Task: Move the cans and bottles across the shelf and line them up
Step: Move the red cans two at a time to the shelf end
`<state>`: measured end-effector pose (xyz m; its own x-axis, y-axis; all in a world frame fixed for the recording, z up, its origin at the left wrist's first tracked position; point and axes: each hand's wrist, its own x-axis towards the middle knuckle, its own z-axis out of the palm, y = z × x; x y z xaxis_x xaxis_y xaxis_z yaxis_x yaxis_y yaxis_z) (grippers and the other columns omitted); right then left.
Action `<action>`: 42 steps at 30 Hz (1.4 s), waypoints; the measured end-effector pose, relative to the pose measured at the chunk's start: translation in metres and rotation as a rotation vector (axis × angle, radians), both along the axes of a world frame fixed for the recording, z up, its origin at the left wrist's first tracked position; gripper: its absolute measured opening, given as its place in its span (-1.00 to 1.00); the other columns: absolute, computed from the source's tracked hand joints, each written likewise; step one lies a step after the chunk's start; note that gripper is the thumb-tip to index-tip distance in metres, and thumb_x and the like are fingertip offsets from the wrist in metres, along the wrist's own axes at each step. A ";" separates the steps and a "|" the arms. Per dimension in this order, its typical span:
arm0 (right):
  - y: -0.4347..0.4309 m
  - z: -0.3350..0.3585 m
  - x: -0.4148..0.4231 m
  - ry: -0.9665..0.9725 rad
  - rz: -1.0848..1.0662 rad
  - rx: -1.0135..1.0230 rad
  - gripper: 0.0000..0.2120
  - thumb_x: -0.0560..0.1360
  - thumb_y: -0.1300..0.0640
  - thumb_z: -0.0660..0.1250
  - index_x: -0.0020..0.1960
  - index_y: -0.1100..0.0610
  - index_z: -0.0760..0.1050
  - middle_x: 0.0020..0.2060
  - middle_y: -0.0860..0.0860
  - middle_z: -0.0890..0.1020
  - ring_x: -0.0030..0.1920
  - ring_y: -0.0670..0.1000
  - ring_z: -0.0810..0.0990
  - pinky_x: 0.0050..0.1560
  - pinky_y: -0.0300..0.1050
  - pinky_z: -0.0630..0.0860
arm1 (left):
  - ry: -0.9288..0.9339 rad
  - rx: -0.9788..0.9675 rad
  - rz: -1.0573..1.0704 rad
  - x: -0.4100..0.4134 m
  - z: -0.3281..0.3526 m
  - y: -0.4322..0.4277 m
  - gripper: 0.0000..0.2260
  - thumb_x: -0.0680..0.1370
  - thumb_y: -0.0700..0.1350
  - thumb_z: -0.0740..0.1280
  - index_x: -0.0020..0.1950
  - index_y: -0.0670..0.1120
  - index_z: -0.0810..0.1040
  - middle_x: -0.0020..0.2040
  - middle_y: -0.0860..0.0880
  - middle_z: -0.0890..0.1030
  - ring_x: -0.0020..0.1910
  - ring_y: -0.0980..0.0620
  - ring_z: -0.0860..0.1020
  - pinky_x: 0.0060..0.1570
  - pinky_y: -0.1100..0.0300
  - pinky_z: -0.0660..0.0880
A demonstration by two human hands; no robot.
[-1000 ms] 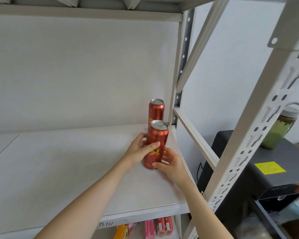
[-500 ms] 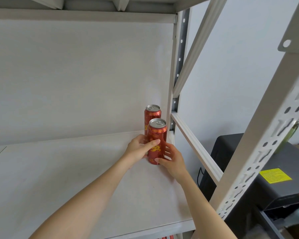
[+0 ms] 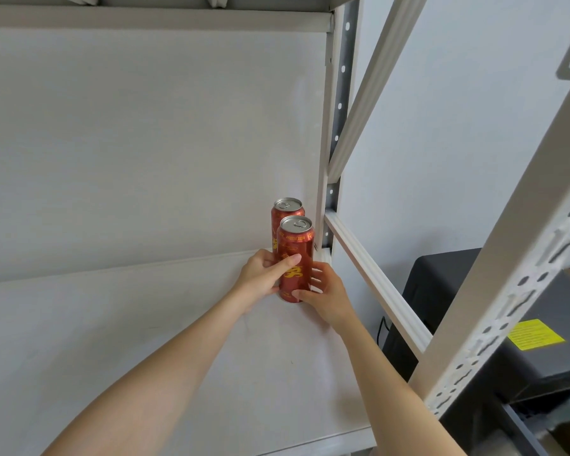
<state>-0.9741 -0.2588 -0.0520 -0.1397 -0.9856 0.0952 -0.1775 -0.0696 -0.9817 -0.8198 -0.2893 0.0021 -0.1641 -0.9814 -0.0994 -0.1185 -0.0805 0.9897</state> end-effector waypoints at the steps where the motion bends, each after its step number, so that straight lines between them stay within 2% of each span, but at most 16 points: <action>1: -0.001 0.000 0.000 0.008 0.000 0.001 -0.45 0.34 0.25 0.55 0.24 0.01 0.42 0.11 -0.06 0.60 0.13 -0.08 0.58 0.18 -0.10 0.55 | 0.005 0.000 -0.001 0.000 0.000 0.000 -0.56 0.42 0.08 0.51 0.13 -0.15 0.48 0.01 -0.04 0.62 -0.01 0.07 0.65 -0.08 0.11 0.64; 5: -0.002 0.003 0.001 0.042 0.001 0.025 -0.44 0.36 0.22 0.54 0.27 0.00 0.40 0.12 -0.07 0.59 0.13 -0.08 0.56 0.20 -0.08 0.53 | -0.003 0.003 -0.019 0.000 0.000 -0.003 -0.54 0.42 0.10 0.50 0.14 -0.14 0.48 0.03 -0.04 0.61 0.02 0.04 0.65 0.01 0.03 0.64; 12: 0.000 0.005 0.003 0.108 -0.019 0.039 -0.43 0.39 0.17 0.53 0.32 0.02 0.38 0.17 -0.08 0.56 0.17 -0.06 0.53 0.25 -0.04 0.50 | -0.051 -0.006 -0.038 0.002 -0.001 -0.006 -0.56 0.44 0.12 0.48 0.14 -0.13 0.48 0.04 -0.02 0.60 0.01 0.10 0.63 -0.07 0.14 0.62; 14: 0.002 0.005 0.005 0.139 -0.044 0.037 -0.44 0.40 0.16 0.52 0.33 0.02 0.39 0.17 -0.08 0.56 0.17 -0.07 0.53 0.21 -0.10 0.48 | -0.133 -0.044 -0.059 0.006 -0.003 -0.008 -0.50 0.40 0.25 0.47 0.13 -0.08 0.50 0.06 0.01 0.62 0.07 0.10 0.60 0.04 0.11 0.58; 16: 0.007 0.007 0.007 0.191 -0.082 0.035 -0.44 0.41 0.15 0.51 0.35 0.04 0.39 0.20 -0.04 0.56 0.16 -0.08 0.51 0.15 -0.19 0.44 | -0.251 -0.117 -0.087 0.013 -0.002 -0.007 -0.38 0.28 0.40 0.40 0.11 -0.02 0.55 0.08 0.03 0.64 0.12 0.08 0.58 0.18 0.09 0.50; 17: 0.010 0.007 0.008 0.235 -0.106 0.030 -0.44 0.42 0.13 0.50 0.36 0.04 0.38 0.21 -0.02 0.56 0.16 -0.07 0.51 0.14 -0.19 0.42 | -0.308 -0.158 -0.098 0.017 -0.002 -0.006 -0.36 0.26 0.43 0.36 0.13 0.00 0.57 0.09 0.03 0.65 0.15 0.07 0.58 0.21 0.11 0.47; 20: 0.021 0.010 0.010 0.446 -0.178 0.023 -0.43 0.47 0.03 0.45 0.41 0.01 0.32 0.26 0.02 0.55 0.25 0.03 0.49 0.18 -0.04 0.47 | -0.510 -0.318 -0.126 0.031 -0.001 0.000 -0.43 0.39 0.35 0.26 0.24 0.02 0.58 0.23 -0.01 0.61 0.27 0.03 0.51 0.25 0.14 0.39; 23: 0.039 0.015 0.013 0.720 -0.198 -0.036 -0.47 0.54 -0.02 0.35 0.45 0.05 0.28 0.31 0.03 0.52 0.29 0.09 0.46 0.21 0.03 0.47 | -0.728 -0.515 -0.112 0.046 -0.005 0.011 -0.36 0.45 0.37 0.10 0.29 -0.03 0.56 0.27 -0.06 0.58 0.31 -0.11 0.46 0.32 0.03 0.37; 25: 0.053 0.019 0.016 0.894 -0.225 -0.088 -0.47 0.55 -0.04 0.31 0.46 0.07 0.27 0.35 0.03 0.49 0.31 0.10 0.45 0.26 0.04 0.41 | -0.868 -0.625 -0.079 0.056 -0.007 0.024 -0.36 0.48 0.31 0.04 0.30 -0.09 0.55 0.26 -0.09 0.58 0.27 -0.16 0.47 0.27 0.00 0.40; 28: 0.075 0.019 0.021 1.080 -0.265 -0.133 -0.44 0.53 -0.06 0.31 0.47 0.09 0.28 0.38 0.05 0.46 0.34 0.11 0.44 0.29 0.06 0.38 | -1.032 -0.768 -0.004 0.071 -0.008 0.050 -0.43 0.52 0.21 0.07 0.27 -0.16 0.56 0.23 -0.17 0.60 0.23 -0.25 0.52 0.19 -0.12 0.46; 31: 0.096 0.018 0.026 1.183 -0.270 -0.134 -0.38 0.51 -0.09 0.32 0.48 0.10 0.27 0.42 0.12 0.41 0.39 0.18 0.40 0.32 0.17 0.36 | -1.218 -0.748 0.007 0.084 -0.011 0.077 -0.46 0.52 0.18 0.08 0.31 -0.12 0.54 0.31 -0.18 0.55 0.33 -0.24 0.48 0.24 -0.25 0.41; 33: 0.112 0.021 0.029 1.231 -0.243 -0.109 -0.35 0.53 -0.12 0.28 0.52 0.09 0.20 0.48 0.14 0.33 0.46 0.19 0.31 0.39 0.23 0.27 | -1.290 -0.732 0.015 0.091 -0.011 0.099 -0.48 0.54 0.17 0.12 0.37 -0.09 0.49 0.39 -0.17 0.49 0.40 -0.22 0.41 0.30 -0.29 0.33; 37: 0.151 0.031 0.042 1.301 -0.139 -0.052 -0.34 0.60 -0.16 0.10 0.59 0.05 -0.06 0.57 0.11 0.07 0.56 0.14 0.03 0.50 0.19 0.00 | -1.345 -0.730 0.053 0.112 -0.014 0.148 -0.49 0.55 0.10 0.31 0.45 -0.07 0.41 0.48 -0.16 0.38 0.49 -0.19 0.29 0.41 -0.29 0.18; 42: 0.200 0.037 0.074 1.287 -0.091 -0.097 -0.34 0.59 -0.14 0.13 0.58 0.04 0.00 0.57 0.11 0.10 0.56 0.14 0.03 0.50 0.21 -0.10 | -1.380 -0.715 0.154 0.147 -0.017 0.210 -0.46 0.43 0.05 0.49 0.36 -0.10 0.52 0.38 -0.20 0.50 0.41 -0.23 0.42 0.30 -0.34 0.31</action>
<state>-0.9001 -0.0590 -0.0145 0.0394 -0.9591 0.2802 -0.9932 -0.0683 -0.0941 -0.6724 -0.0794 -0.0146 -0.2397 -0.8870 0.3948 -0.9688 0.2452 -0.0374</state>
